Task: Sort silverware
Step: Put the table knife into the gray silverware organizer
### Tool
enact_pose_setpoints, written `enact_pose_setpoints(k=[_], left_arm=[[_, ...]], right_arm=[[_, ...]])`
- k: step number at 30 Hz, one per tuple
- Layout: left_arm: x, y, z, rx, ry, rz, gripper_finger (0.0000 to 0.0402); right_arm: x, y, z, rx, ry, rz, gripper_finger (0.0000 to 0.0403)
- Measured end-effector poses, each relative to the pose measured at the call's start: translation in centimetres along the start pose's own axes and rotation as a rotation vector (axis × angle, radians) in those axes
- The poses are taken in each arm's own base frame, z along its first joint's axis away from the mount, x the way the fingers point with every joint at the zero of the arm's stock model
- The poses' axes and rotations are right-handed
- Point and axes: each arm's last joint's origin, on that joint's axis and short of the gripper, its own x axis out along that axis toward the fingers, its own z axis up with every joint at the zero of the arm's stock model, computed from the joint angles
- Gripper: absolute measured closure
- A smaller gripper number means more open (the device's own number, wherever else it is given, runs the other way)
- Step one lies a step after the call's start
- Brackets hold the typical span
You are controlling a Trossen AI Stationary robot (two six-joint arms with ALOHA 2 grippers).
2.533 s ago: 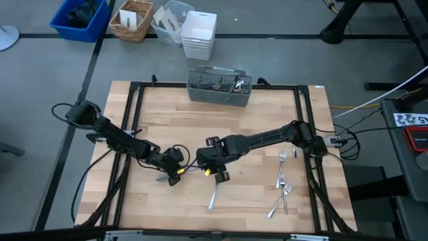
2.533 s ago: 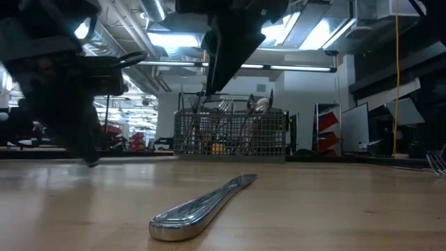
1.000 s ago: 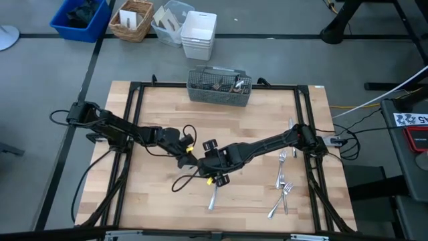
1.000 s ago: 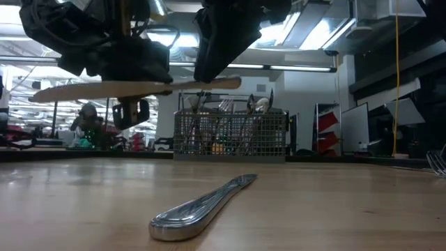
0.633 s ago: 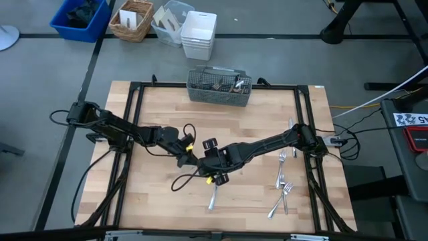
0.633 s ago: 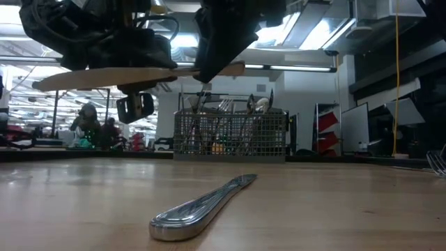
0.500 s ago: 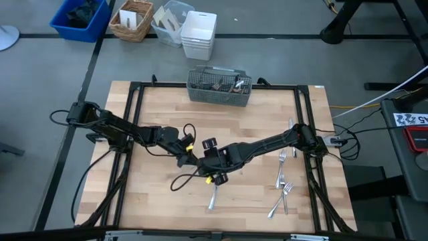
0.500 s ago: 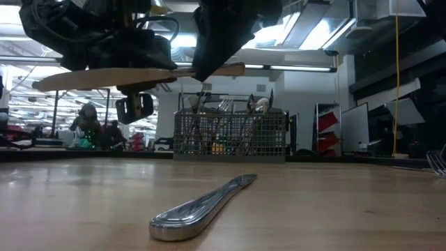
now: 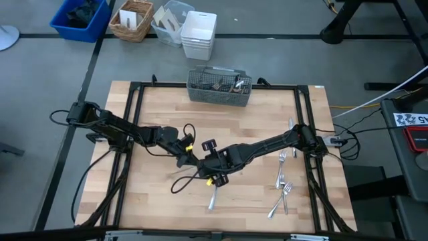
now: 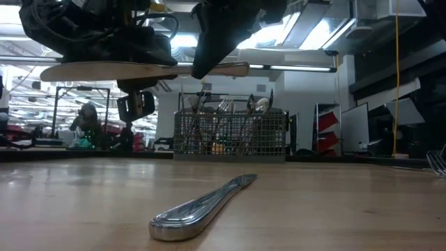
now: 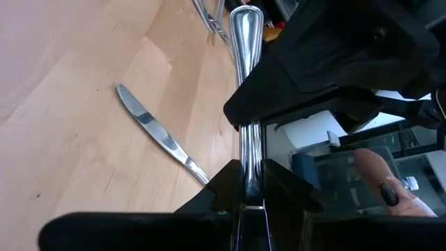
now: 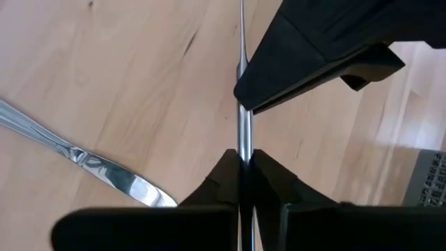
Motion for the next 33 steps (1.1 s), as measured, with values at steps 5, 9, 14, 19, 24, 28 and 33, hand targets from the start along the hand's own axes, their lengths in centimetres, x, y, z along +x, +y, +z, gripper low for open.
enact_pose_setpoints(k=[5, 9, 14, 19, 24, 28, 33], left_arm=[[0.0, 0.0, 0.1, 0.141, -0.012, -0.002, 0.0357], [-0.2, -0.4, 0.8, 0.278, -0.066, -0.037, 0.0357], [-1.1, 0.0, 2.6, 0.33, -0.145, -0.067, 0.0357], [-3.1, 0.6, 4.9, 0.348, -0.238, -0.039, 0.0357], [-5.7, 0.7, 7.0, 0.445, -0.367, 0.006, 0.0357], [-8.1, 0.5, 8.5, 0.543, -0.478, 0.049, 0.0357], [-11.3, -0.2, 9.8, 0.721, -0.625, 0.14, 0.0357]], right_arm=[[0.0, 0.0, -0.2, -0.004, 0.016, -0.002, 0.0366], [0.0, 0.1, -0.6, -0.018, 0.062, 0.009, 0.038], [-0.9, -0.1, -1.2, -0.012, 0.108, 0.015, 0.0382], [-2.2, -1.2, -2.1, 0.046, 0.163, -0.005, 0.0373], [-4.3, -3.4, -3.4, 0.058, 0.209, -0.094, 0.038], [-6.3, -5.9, -4.7, 0.099, 0.231, -0.155, 0.0377], [-8.6, -10.0, -6.9, 0.157, 0.256, -0.247, 0.0377]])
